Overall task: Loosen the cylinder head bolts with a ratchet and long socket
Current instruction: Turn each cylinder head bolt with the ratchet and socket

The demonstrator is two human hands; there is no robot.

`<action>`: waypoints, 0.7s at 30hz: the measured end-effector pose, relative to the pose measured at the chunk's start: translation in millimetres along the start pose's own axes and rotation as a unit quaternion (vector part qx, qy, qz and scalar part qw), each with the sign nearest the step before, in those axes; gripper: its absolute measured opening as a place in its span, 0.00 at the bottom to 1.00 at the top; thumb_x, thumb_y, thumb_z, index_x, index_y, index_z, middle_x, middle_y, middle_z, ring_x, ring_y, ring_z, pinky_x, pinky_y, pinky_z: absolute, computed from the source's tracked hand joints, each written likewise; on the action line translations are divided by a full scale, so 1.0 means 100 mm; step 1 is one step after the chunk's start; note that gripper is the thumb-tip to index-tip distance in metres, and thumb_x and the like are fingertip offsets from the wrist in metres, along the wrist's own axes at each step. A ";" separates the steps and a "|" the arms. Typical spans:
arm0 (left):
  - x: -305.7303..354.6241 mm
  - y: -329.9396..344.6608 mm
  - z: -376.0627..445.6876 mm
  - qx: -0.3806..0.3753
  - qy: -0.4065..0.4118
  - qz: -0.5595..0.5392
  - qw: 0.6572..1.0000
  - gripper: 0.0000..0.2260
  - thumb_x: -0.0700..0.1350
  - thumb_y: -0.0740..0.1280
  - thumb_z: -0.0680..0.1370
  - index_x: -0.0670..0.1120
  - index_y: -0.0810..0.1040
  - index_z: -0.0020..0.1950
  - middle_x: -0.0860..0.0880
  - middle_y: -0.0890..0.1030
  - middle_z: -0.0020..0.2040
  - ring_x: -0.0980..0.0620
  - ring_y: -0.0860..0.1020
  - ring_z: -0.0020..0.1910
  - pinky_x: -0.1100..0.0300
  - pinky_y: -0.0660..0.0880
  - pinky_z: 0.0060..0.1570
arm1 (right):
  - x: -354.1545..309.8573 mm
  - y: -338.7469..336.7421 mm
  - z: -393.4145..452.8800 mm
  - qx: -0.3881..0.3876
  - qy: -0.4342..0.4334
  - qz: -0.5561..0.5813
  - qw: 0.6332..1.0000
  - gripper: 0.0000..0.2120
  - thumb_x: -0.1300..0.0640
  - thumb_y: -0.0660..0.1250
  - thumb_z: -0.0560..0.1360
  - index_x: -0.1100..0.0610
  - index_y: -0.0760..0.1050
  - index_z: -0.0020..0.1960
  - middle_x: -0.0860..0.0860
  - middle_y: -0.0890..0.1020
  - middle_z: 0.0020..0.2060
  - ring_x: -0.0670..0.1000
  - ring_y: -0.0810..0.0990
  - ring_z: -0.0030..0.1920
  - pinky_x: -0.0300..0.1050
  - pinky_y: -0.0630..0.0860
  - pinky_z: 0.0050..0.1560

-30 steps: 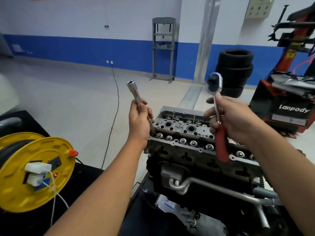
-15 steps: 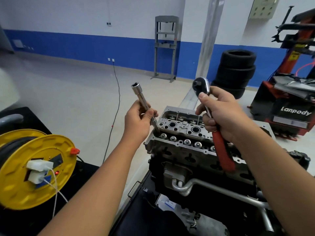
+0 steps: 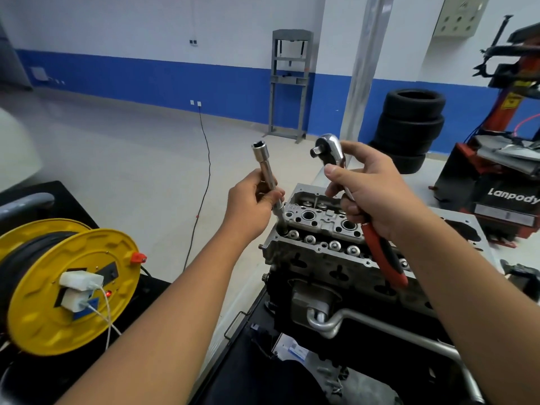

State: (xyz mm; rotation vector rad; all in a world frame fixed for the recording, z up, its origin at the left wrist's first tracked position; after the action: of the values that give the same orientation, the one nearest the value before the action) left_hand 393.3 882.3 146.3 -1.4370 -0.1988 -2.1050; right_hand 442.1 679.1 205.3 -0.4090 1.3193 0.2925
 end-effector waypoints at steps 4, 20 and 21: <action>0.01 -0.08 -0.04 0.066 0.027 0.073 0.995 0.13 0.44 0.77 0.77 0.58 0.75 0.43 0.57 0.83 0.40 0.63 0.83 0.41 0.68 0.80 0.44 | -0.04 0.07 -0.03 -0.015 -0.011 -0.019 1.000 0.16 0.58 0.72 0.80 0.40 0.79 0.62 0.61 0.84 0.37 0.49 0.69 0.23 0.39 0.66 0.22; 0.12 0.12 -0.04 0.046 0.023 0.107 0.993 0.13 0.46 0.76 0.77 0.59 0.75 0.40 0.57 0.81 0.36 0.58 0.79 0.35 0.63 0.74 0.37 | -0.74 0.36 0.02 0.025 -0.204 -0.317 0.926 0.23 0.56 0.73 0.80 0.38 0.75 0.71 0.45 0.81 0.42 0.45 0.75 0.35 0.43 0.74 0.43; 0.11 0.13 -0.04 0.043 0.022 0.107 0.993 0.13 0.46 0.76 0.77 0.58 0.75 0.40 0.56 0.81 0.36 0.57 0.80 0.35 0.63 0.75 0.37 | -0.77 0.38 0.00 0.025 -0.208 -0.337 0.918 0.24 0.56 0.72 0.80 0.38 0.74 0.72 0.43 0.80 0.43 0.46 0.76 0.36 0.45 0.76 0.44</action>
State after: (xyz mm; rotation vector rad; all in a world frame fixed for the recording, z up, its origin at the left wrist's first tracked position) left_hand 394.3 865.7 152.3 -1.3003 -0.1112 -1.9281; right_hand 408.5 715.1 275.4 -0.6887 0.7054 -0.2272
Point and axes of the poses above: each hand's wrist, its own z-axis towards the middle knuckle, its own y-axis out of the palm, x = y × z, the point moved 10 cm from there along z, towards the middle knuckle
